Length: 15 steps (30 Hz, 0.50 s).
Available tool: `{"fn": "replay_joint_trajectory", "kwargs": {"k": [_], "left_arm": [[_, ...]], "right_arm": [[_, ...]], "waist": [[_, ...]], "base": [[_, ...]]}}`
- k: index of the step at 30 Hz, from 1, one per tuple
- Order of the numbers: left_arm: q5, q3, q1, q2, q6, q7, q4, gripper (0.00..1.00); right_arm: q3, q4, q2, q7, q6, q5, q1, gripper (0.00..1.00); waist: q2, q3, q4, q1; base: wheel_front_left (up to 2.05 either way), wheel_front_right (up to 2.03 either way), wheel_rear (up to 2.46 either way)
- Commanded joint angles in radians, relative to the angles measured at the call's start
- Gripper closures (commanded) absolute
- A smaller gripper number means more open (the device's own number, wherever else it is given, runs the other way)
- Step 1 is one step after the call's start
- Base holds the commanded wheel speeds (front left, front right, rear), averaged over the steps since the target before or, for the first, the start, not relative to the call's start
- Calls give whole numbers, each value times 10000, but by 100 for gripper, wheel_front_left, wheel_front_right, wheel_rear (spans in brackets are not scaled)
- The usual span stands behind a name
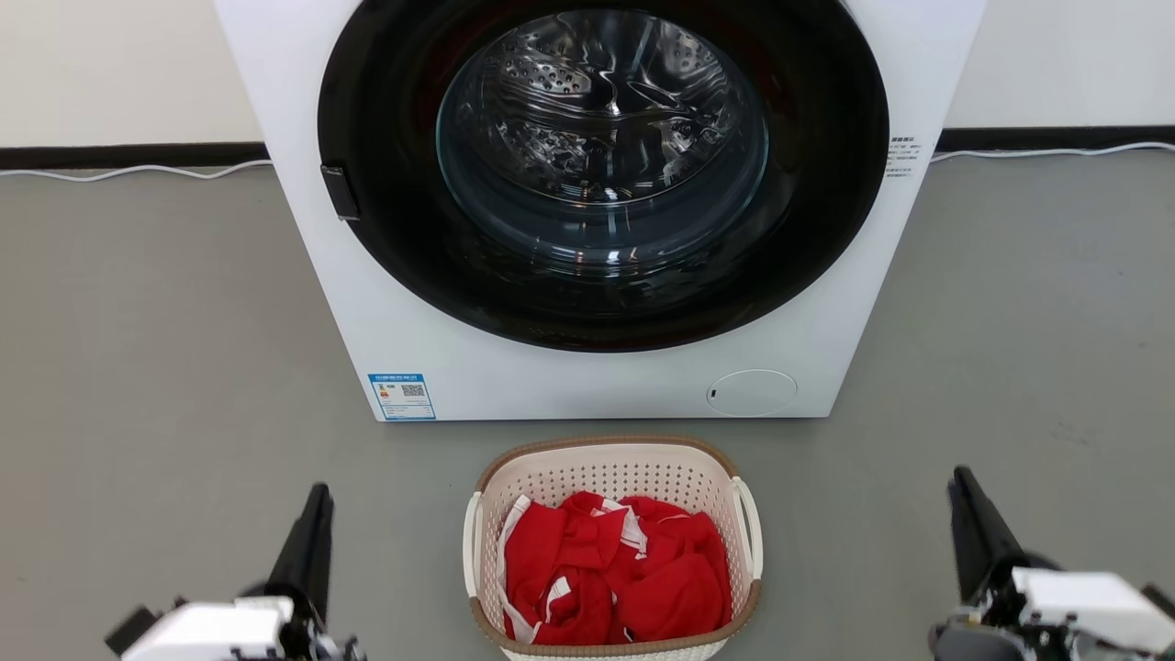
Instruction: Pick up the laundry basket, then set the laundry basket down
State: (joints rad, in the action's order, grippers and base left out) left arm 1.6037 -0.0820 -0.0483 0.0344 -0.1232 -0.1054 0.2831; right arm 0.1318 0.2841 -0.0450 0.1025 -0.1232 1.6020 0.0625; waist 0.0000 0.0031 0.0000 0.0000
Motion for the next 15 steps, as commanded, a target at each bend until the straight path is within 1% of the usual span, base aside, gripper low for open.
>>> {"fn": "replay_joint_trajectory", "kwargs": {"k": [1, 5, 9, 13, 15], "left_arm": [[-1, 6, 37, -15, 0, 3, 63, 0], [-25, 71, 174, -49, 0, 82, 204, 0], [-60, 150, 187, -42, -2, 199, 186, 0], [-99, 227, 213, -35, -5, 317, 160, 0], [-125, 260, 218, -32, -6, 376, 149, 0]], "right_arm": [[-7, 54, 13, -2, 2, 0, -39, 0], [-50, 160, 48, -74, 2, 6, -187, 0], [-118, 84, 44, -192, 0, 2, -222, 0], [-196, 3, 41, -312, -3, -29, -267, 0], [-233, -36, 39, -372, -4, -73, -277, 0]], "waist": [[0, 1, 0, 0], [0, 17, -1, 2], [0, -9, 0, 22], [0, 8, 0, 3], [0, 16, 0, 1]], "base": [[0, 0, 0], [0, 0, 0], [0, 0, 0], [0, 0, 0], [0, 0, 0]]}}
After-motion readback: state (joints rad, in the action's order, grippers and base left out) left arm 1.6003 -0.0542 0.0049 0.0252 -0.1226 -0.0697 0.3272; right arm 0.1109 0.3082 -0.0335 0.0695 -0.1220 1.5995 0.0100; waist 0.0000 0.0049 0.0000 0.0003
